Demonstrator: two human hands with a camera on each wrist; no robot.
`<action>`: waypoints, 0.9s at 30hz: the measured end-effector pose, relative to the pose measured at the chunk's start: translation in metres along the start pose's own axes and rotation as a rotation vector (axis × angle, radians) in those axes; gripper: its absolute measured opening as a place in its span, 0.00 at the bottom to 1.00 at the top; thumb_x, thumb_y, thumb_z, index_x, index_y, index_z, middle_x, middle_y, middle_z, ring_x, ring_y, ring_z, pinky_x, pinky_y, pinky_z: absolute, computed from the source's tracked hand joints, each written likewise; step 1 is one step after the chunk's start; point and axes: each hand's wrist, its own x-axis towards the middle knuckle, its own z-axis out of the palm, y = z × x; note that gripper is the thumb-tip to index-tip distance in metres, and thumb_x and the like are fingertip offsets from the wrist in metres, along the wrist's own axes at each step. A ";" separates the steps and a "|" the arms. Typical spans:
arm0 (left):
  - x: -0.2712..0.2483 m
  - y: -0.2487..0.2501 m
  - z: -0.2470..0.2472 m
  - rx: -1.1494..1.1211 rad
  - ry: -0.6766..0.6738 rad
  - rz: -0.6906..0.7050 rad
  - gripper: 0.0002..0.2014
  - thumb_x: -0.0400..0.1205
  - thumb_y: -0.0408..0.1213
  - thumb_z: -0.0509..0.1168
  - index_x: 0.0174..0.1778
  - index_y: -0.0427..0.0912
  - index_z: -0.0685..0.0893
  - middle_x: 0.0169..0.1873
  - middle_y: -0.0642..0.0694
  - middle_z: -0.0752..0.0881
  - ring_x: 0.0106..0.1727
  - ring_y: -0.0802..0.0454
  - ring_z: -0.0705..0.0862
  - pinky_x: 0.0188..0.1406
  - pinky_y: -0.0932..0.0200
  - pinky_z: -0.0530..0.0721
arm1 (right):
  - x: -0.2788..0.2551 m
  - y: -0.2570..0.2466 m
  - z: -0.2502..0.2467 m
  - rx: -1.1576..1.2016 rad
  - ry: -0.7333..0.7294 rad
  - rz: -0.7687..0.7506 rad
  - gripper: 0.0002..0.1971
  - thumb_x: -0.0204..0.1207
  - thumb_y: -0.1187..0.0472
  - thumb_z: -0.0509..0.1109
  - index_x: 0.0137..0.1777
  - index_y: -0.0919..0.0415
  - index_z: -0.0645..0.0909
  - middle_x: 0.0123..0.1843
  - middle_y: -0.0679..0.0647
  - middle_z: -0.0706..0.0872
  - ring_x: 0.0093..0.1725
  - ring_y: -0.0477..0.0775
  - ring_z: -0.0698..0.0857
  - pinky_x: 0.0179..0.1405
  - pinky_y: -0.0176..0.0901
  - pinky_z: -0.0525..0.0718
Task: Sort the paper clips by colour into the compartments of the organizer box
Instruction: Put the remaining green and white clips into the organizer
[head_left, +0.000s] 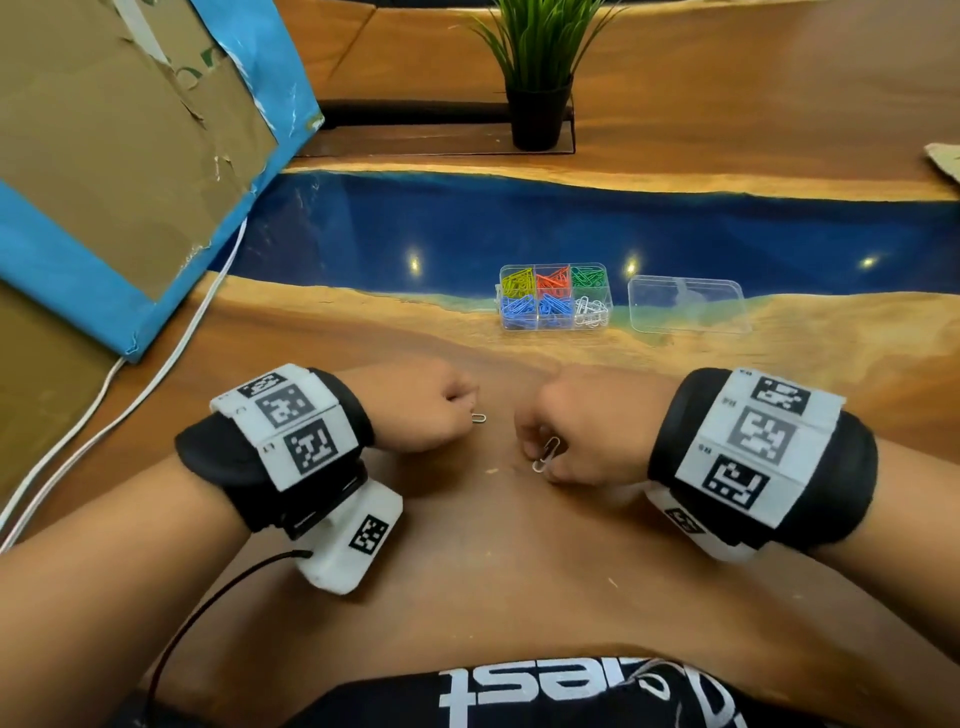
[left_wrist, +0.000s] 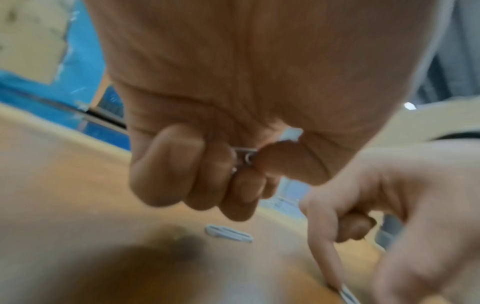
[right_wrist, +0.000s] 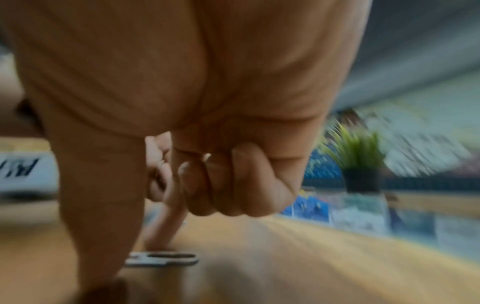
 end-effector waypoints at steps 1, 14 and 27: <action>0.002 -0.001 0.000 -0.063 -0.001 -0.017 0.13 0.83 0.35 0.55 0.31 0.44 0.69 0.27 0.47 0.71 0.29 0.49 0.68 0.30 0.59 0.68 | 0.001 -0.001 0.000 -0.027 0.004 -0.007 0.05 0.74 0.61 0.68 0.46 0.52 0.82 0.39 0.45 0.79 0.44 0.51 0.80 0.33 0.37 0.72; 0.004 -0.007 -0.007 -0.669 -0.064 0.050 0.24 0.78 0.28 0.65 0.19 0.48 0.64 0.15 0.49 0.65 0.17 0.53 0.62 0.18 0.65 0.60 | 0.001 0.008 -0.004 0.032 -0.049 0.059 0.12 0.76 0.54 0.62 0.31 0.53 0.71 0.31 0.49 0.76 0.40 0.57 0.77 0.36 0.42 0.71; 0.013 -0.007 -0.002 0.086 0.098 0.023 0.11 0.75 0.46 0.72 0.50 0.49 0.81 0.31 0.58 0.74 0.34 0.62 0.73 0.33 0.64 0.70 | 0.006 0.064 -0.040 1.326 0.320 0.442 0.03 0.79 0.65 0.61 0.48 0.62 0.77 0.31 0.55 0.76 0.26 0.49 0.73 0.17 0.34 0.74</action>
